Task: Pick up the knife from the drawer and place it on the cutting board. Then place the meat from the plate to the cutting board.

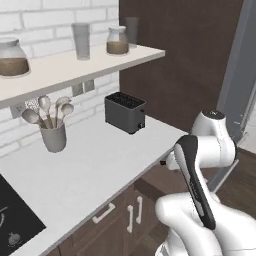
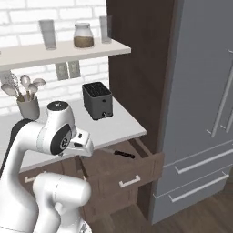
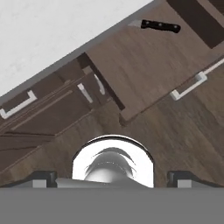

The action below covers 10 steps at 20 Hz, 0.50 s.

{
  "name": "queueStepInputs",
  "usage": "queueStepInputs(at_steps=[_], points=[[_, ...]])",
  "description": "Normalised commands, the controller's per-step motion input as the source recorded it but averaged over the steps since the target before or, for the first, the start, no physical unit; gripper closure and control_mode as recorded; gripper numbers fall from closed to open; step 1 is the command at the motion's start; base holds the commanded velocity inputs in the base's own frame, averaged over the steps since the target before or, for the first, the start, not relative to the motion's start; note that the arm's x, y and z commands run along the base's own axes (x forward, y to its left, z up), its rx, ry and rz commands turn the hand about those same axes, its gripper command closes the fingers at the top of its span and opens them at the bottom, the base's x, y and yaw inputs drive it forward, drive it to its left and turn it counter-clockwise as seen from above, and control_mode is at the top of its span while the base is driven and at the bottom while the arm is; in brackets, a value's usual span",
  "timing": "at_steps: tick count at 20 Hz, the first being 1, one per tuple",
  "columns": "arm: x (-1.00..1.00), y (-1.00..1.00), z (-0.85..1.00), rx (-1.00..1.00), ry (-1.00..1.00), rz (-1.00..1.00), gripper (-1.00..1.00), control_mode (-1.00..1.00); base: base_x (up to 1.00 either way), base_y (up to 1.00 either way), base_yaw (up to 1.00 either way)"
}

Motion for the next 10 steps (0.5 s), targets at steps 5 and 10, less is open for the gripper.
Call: queueStepInputs(at_steps=[5,10], points=[[0.00,0.00,0.00,0.00,0.00,0.00,-1.00,1.00,0.01,0.74,-0.29],[0.00,0.00,0.00,0.00,0.00,0.00,-1.00,1.00,0.25,0.62,-0.18]])
